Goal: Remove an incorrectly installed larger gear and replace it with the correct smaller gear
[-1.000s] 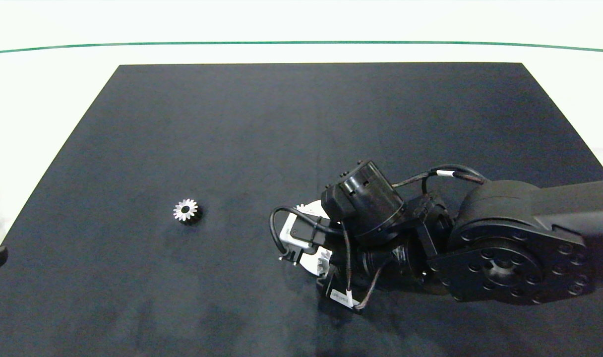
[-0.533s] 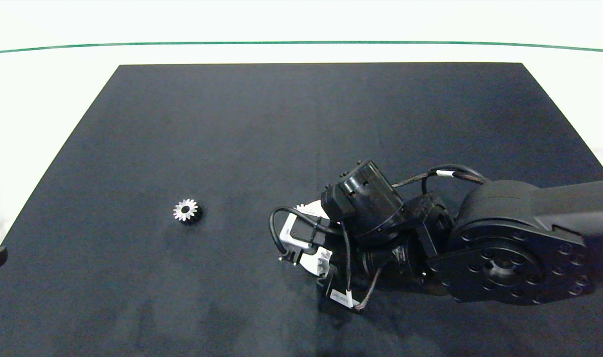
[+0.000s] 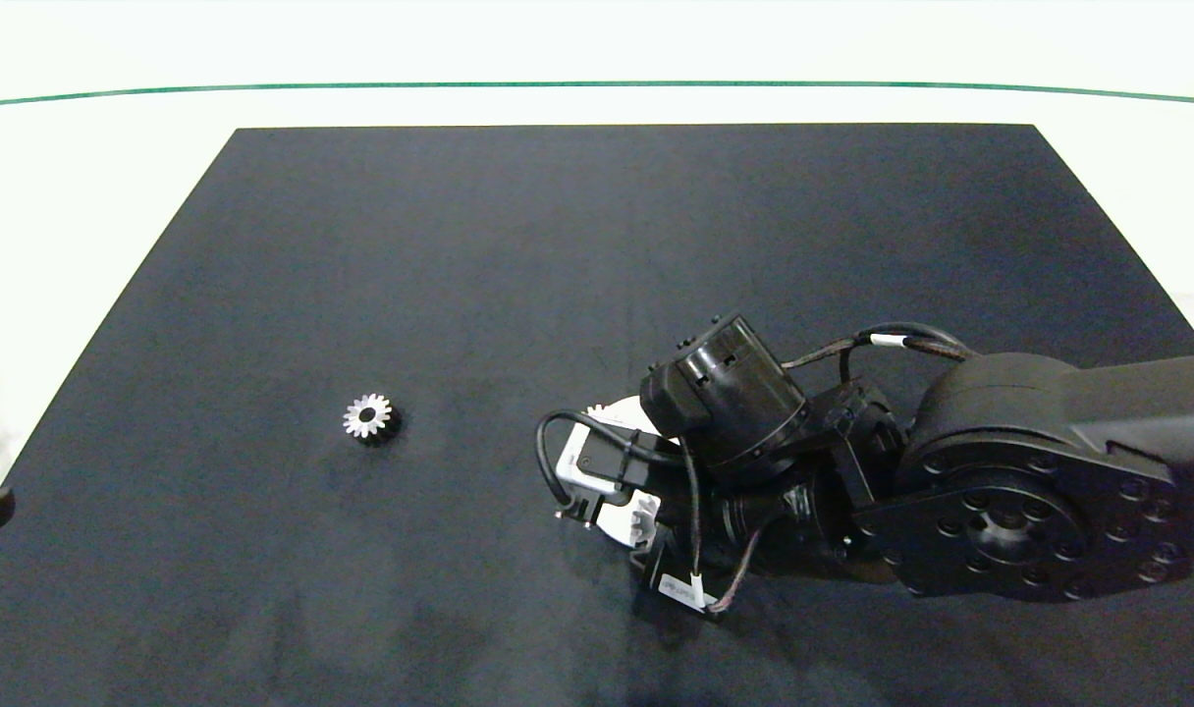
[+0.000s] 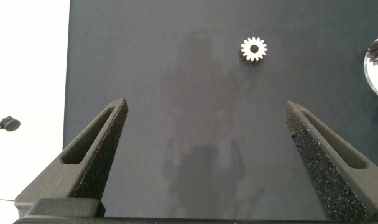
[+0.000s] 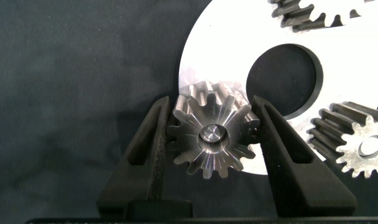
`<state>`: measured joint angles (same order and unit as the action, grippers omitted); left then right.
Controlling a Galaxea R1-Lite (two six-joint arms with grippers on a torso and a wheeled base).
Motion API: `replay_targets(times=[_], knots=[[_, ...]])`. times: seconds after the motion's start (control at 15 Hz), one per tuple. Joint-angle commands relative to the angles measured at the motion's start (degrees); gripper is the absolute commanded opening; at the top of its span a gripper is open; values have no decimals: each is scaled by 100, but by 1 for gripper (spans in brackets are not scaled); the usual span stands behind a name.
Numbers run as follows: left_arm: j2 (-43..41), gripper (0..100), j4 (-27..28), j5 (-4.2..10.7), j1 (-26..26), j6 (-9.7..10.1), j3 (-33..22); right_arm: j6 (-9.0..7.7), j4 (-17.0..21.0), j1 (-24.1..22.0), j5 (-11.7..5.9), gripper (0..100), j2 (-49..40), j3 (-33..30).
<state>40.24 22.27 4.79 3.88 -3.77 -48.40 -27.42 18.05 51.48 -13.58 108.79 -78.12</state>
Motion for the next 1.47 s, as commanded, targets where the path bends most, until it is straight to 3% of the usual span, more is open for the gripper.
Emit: replay_targets(times=[0.07, 0.33, 1.07, 1.2, 1.33, 1.47], knots=[[1, 100, 14, 4, -10, -1, -3, -18, 5, 2, -4, 25, -51, -19], [1, 100, 14, 4, -10, -10, -3, -132, 75, 29, 22, 25, -147, -46], [45, 100, 14, 13, -36, -1, 32, -97, 190, 29, 31, 25, -807, -151], [54, 100, 14, 22, -45, -10, 67, 61, 427, 11, 31, 25, -1132, -107], [89, 100, 14, 31, -45, -19, 67, 421, 1077, 20, 31, 25, -1501, -90], [107, 100, 14, 31, -45, -19, 76, 527, 1359, -24, 31, 25, -1835, 95]])
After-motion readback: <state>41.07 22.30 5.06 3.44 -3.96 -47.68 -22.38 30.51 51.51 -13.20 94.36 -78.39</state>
